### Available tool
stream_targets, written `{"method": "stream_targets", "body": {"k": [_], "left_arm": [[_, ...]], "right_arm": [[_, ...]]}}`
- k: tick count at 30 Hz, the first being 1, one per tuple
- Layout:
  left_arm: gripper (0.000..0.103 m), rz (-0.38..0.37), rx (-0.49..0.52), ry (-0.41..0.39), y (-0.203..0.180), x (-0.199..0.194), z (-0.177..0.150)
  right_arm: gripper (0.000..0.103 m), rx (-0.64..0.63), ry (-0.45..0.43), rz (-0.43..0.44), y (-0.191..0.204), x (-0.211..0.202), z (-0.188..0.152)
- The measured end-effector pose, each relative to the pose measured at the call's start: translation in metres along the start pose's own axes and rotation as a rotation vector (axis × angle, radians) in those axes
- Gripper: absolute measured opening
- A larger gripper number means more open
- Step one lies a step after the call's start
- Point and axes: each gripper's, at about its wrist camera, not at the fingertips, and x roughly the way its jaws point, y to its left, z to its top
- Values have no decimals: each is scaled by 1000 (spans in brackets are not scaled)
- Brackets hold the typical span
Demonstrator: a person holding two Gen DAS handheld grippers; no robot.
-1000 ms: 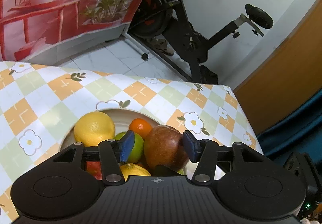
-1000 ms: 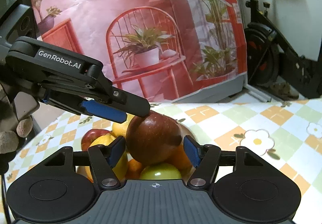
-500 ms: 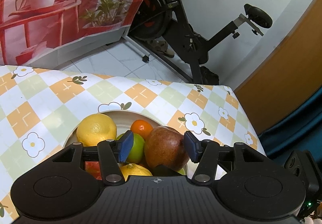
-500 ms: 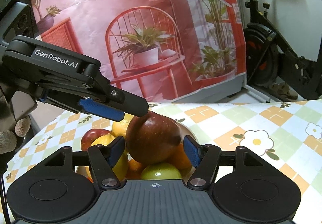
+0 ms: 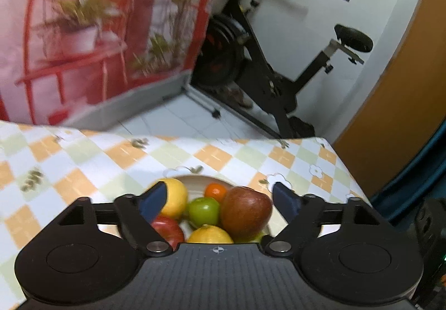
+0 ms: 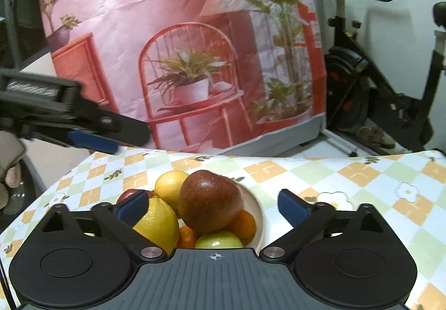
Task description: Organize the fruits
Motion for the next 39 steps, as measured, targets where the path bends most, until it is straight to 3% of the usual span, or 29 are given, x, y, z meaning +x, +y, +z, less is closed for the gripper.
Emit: {"method": "stream_targets", "body": {"k": [5,14,25,39], "left_arm": [[93,117,57,-77,-1,-41,-12],[97,272,53,-174,-3,-113,-31],[103,252,16,-230,-9,-181,-51],[103,352,72,-293,-28,-226,-71]], "right_arm": [[102,-7,-22,-59,14,-28,6],[103,-36,-76,-178,55,-81,18],[103,-31,-88,-189,104,-147,22],[103,-50,-69,-202,142,-186,24]]}}
